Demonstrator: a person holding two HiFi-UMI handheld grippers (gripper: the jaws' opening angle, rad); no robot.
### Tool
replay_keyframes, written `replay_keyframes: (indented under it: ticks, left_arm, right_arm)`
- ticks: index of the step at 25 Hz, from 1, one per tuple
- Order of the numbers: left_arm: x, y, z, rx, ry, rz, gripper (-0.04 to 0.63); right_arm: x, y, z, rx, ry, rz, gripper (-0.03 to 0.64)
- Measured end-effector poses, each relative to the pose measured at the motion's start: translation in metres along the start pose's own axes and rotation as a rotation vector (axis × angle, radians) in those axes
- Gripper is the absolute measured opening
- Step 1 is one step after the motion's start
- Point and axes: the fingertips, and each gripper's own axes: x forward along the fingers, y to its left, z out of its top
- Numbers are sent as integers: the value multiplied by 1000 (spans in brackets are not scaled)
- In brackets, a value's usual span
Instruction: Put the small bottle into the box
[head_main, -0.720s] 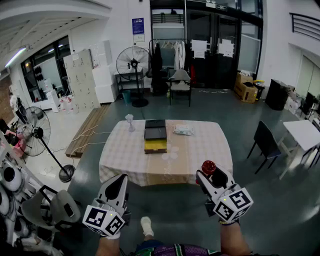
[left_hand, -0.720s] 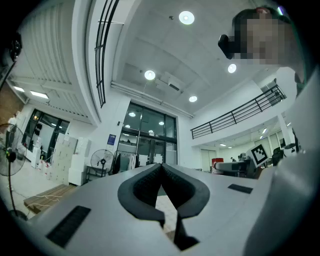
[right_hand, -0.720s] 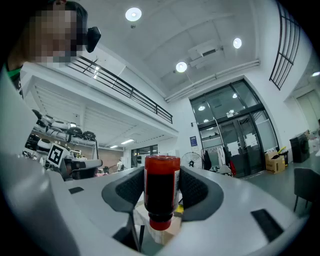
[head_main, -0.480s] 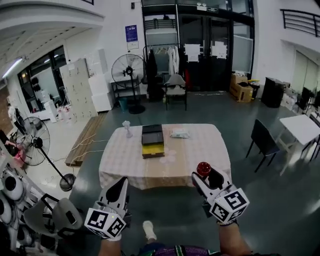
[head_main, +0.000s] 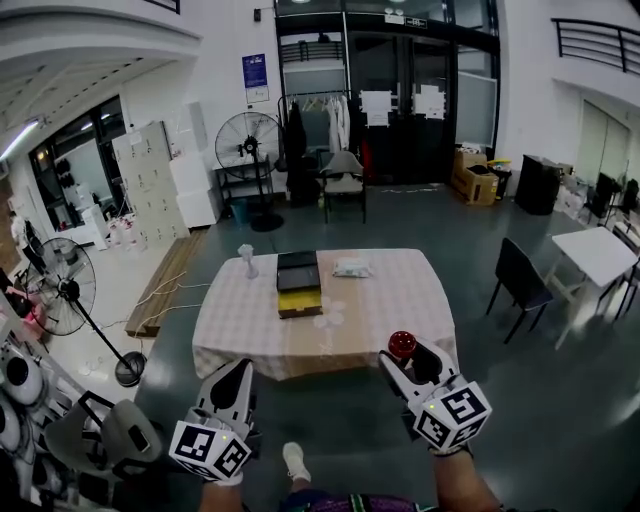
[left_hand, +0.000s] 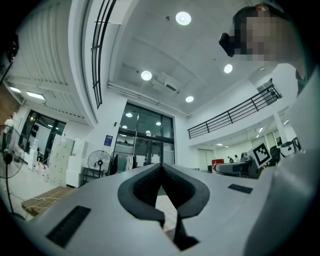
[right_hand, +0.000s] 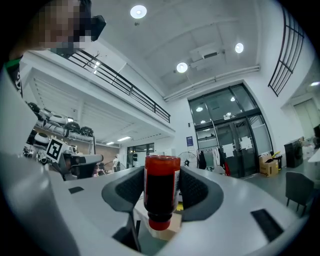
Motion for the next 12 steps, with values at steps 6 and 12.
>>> replay_keyframes:
  ticks: [6,12]
  left_arm:
    - [1,-1,-3,0,-1,4,23]
    - [1,3,-4,8,5,8,23]
  right_arm:
    - [-2,-2,-7,35,4,1,222]
    - [1,-3,-4,42,-12,2,222]
